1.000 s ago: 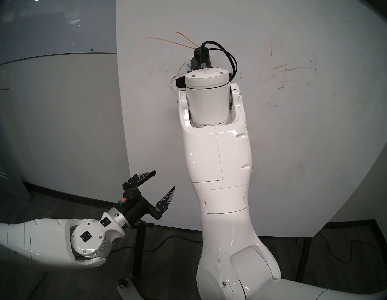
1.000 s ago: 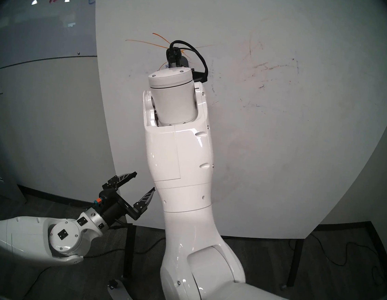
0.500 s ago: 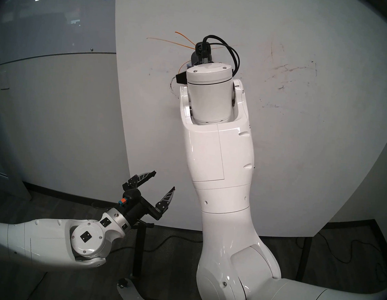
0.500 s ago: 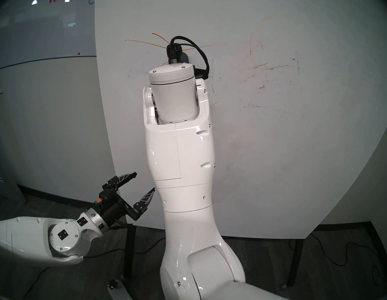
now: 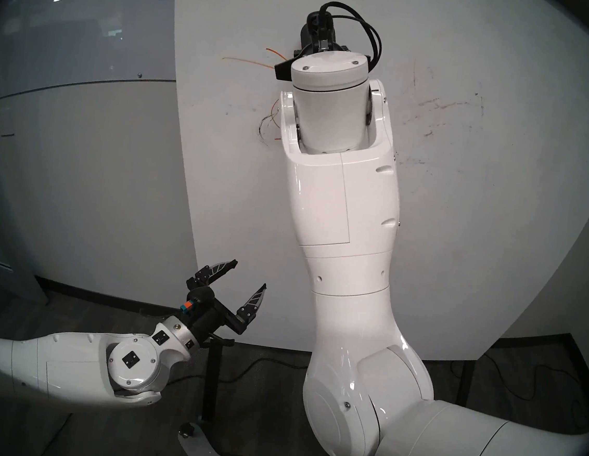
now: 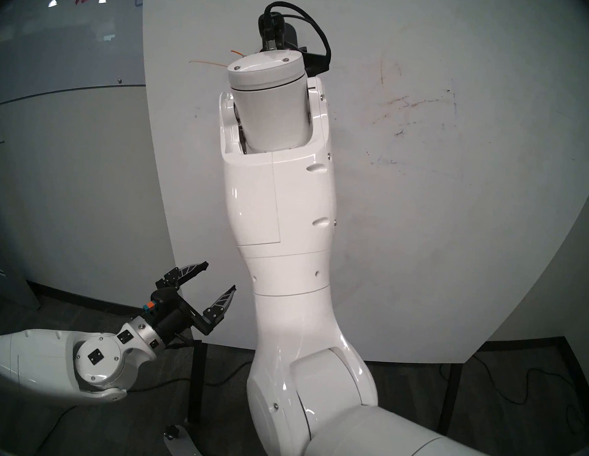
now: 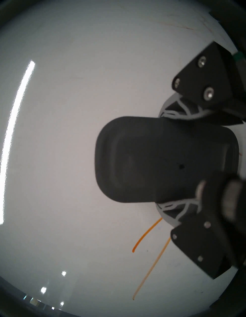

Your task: Erase all marks on the whiteboard with the eraser

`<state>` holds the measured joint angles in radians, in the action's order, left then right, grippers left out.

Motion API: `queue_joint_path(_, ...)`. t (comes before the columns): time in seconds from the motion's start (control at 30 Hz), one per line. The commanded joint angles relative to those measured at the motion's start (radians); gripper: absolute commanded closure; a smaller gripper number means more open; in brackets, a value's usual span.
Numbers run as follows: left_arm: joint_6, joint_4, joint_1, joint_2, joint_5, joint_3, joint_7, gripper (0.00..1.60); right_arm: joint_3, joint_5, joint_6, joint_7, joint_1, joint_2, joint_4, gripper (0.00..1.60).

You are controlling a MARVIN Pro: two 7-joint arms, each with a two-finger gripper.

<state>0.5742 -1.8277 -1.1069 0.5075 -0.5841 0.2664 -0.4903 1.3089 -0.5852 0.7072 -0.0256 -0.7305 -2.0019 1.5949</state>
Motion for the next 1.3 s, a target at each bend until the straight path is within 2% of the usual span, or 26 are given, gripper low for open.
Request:
queue_joint_path(0.0, 0.005, -0.007, 0.010, 0.000, 0.000, 0.009, -0.001, 0.00, 0.028, -0.001, -0.070, 0.004, 0.113, -0.005, -0.092, 1.60)
queue_joint_path(0.13, 0.005, -0.007, 0.011, 0.000, 0.000, 0.010, -0.001, 0.00, 0.046, -0.002, -0.087, 0.007, 0.145, -0.005, -0.164, 1.60)
queue_joint_path(0.37, 0.006, -0.009, 0.012, 0.000, 0.000, 0.010, -0.002, 0.00, 0.073, 0.013, -0.100, 0.031, 0.182, 0.015, -0.233, 1.60)
queue_joint_path(0.6, 0.008, -0.011, 0.012, -0.002, -0.001, 0.010, -0.002, 0.00, 0.091, 0.034, -0.146, 0.029, 0.167, 0.015, -0.289, 1.60)
queue_joint_path(0.8, 0.009, -0.012, 0.012, -0.003, -0.002, 0.010, -0.002, 0.00, 0.117, 0.047, -0.196, -0.012, 0.140, -0.003, -0.345, 1.60)
queue_joint_path(1.03, 0.009, -0.012, 0.012, -0.003, -0.002, 0.010, -0.002, 0.00, 0.121, 0.047, -0.209, -0.041, 0.094, -0.005, -0.366, 1.60)
queue_joint_path(1.27, 0.009, -0.012, 0.013, -0.003, -0.002, 0.010, -0.003, 0.00, 0.120, 0.049, -0.228, -0.058, 0.094, -0.005, -0.376, 1.60)
